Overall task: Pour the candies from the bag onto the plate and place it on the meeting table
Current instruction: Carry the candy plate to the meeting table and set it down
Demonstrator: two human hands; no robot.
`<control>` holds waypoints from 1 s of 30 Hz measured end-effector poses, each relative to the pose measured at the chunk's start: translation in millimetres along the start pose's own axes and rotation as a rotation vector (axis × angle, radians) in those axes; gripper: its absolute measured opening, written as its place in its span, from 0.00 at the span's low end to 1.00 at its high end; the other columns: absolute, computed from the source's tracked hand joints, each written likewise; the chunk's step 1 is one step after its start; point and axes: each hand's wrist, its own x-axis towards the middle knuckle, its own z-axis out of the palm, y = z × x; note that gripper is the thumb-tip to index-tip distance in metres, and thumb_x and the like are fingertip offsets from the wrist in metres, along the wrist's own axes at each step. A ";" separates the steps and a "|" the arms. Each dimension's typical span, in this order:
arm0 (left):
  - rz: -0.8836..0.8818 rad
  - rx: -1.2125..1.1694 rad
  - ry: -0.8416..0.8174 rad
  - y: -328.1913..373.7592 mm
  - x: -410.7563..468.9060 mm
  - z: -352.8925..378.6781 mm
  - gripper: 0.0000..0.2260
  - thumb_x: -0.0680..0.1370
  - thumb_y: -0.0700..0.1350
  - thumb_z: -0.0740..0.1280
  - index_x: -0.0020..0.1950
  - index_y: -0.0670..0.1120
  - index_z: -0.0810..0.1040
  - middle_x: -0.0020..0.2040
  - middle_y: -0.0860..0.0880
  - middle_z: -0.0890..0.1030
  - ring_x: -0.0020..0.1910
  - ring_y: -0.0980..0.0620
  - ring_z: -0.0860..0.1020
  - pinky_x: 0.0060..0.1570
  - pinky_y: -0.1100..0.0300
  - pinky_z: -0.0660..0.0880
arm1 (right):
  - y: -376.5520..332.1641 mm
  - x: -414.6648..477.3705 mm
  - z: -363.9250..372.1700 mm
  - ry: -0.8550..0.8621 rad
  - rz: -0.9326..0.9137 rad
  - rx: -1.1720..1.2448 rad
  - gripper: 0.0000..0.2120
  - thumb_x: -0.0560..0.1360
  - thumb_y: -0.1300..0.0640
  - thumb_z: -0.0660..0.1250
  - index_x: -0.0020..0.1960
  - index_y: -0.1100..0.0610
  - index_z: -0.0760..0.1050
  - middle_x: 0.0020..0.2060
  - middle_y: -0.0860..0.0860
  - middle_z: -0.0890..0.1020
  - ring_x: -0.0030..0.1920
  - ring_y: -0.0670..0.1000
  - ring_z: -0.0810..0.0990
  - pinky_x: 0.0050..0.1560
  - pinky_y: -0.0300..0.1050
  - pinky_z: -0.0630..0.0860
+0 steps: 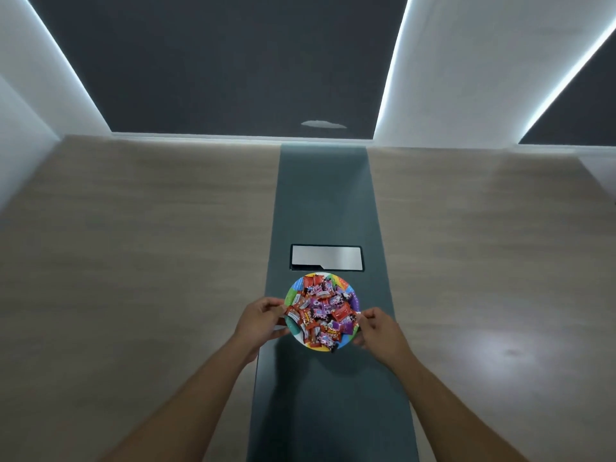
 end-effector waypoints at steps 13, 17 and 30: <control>-0.040 0.064 0.017 36.1 137.8 27.0 0.05 0.86 0.43 0.68 0.58 0.44 0.83 0.54 0.43 0.90 0.51 0.44 0.90 0.51 0.50 0.88 | -21.5 145.4 2.9 0.016 0.046 -0.118 0.11 0.88 0.53 0.61 0.56 0.59 0.77 0.41 0.56 0.89 0.43 0.56 0.89 0.50 0.55 0.85; -0.058 0.093 0.053 40.0 174.3 39.6 0.06 0.86 0.43 0.68 0.59 0.44 0.83 0.54 0.43 0.89 0.50 0.45 0.89 0.53 0.49 0.88 | -20.2 187.0 2.8 0.000 0.062 -0.154 0.13 0.88 0.53 0.61 0.59 0.62 0.78 0.42 0.54 0.88 0.35 0.46 0.86 0.33 0.36 0.78; -0.092 0.185 0.088 31.3 259.8 65.1 0.06 0.85 0.42 0.69 0.60 0.42 0.83 0.53 0.43 0.88 0.42 0.50 0.87 0.41 0.58 0.84 | -8.1 270.9 7.0 -0.021 0.106 -0.194 0.14 0.89 0.53 0.60 0.59 0.62 0.79 0.45 0.59 0.90 0.41 0.53 0.87 0.35 0.39 0.73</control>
